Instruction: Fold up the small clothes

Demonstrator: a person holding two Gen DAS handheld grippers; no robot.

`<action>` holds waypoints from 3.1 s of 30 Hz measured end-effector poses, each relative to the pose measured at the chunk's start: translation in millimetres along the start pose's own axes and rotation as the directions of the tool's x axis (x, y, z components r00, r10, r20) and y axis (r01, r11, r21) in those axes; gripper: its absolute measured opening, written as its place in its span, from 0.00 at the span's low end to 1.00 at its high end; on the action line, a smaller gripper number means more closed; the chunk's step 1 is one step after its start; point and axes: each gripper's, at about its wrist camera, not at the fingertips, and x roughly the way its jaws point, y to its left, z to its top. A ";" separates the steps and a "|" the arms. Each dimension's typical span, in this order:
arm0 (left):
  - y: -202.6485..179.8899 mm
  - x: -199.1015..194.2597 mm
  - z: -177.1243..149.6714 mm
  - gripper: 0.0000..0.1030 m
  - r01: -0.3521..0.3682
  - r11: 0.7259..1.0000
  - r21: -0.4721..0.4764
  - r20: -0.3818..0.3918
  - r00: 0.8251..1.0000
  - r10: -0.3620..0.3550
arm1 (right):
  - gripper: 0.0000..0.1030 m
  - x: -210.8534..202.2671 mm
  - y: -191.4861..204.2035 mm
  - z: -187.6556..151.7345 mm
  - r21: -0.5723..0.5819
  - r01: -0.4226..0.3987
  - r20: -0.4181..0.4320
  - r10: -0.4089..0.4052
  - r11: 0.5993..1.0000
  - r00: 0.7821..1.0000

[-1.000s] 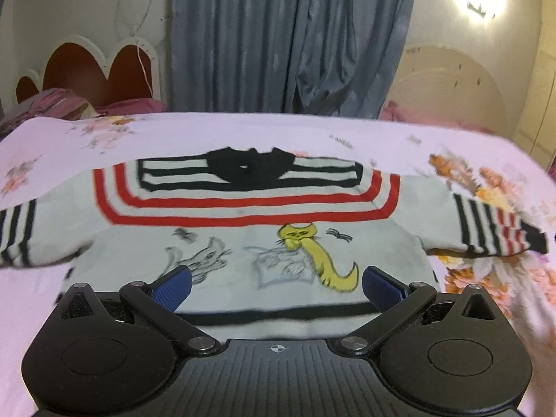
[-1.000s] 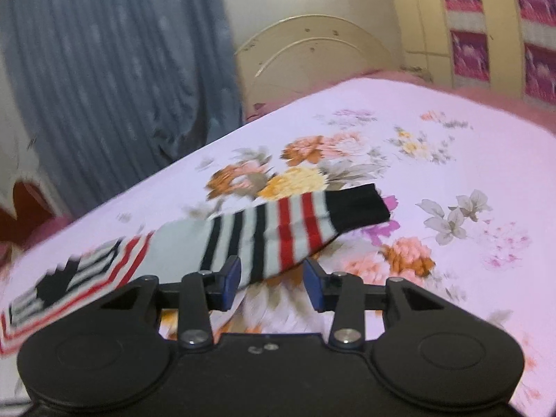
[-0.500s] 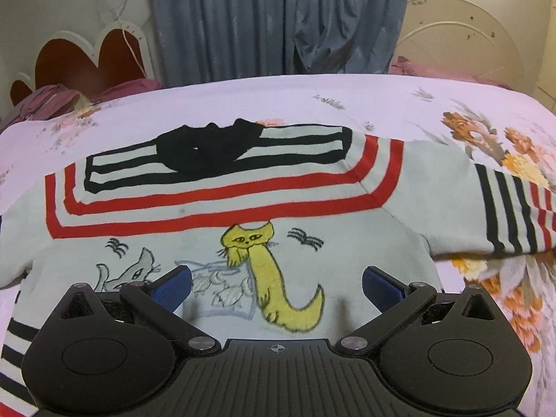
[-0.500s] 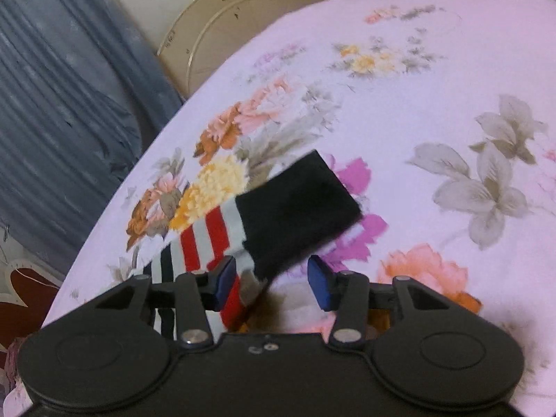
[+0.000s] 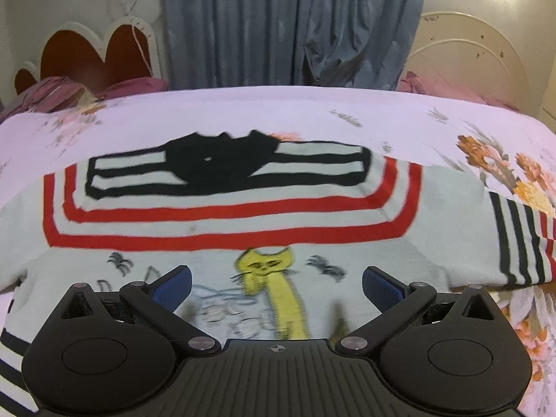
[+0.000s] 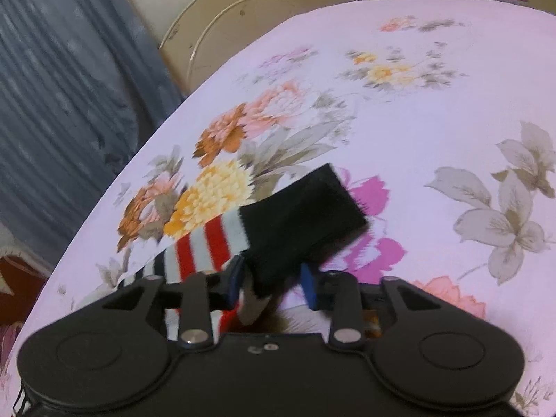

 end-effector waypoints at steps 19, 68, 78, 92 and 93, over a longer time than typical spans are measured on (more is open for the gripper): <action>117.0 19.2 -10.5 1.00 0.014 0.983 -0.185 -0.042 0.999 -0.022 | 0.08 -7.4 64.0 -16.1 -0.228 0.156 0.129 -0.129 0.961 0.983; 73.9 94.1 20.3 0.24 0.368 0.903 -0.220 -0.075 0.917 -0.392 | 0.20 -37.9 153.9 -118.8 -0.288 -0.061 0.037 0.075 0.956 0.996; 95.8 51.7 36.2 0.07 0.343 0.933 -0.112 0.083 0.938 -0.335 | 0.21 -27.6 145.8 -120.3 -0.250 -0.065 -0.027 0.060 0.966 0.998; 179.8 62.9 2.6 0.07 0.205 0.957 -0.206 0.056 0.979 -0.198 | 0.23 -19.9 165.8 -129.4 -0.281 -0.154 -0.081 0.136 0.947 0.987; 178.9 63.1 0.2 0.07 0.202 0.959 -0.199 0.057 0.979 -0.195 | 0.23 -18.8 166.6 -129.8 -0.284 -0.155 -0.085 0.136 0.946 0.987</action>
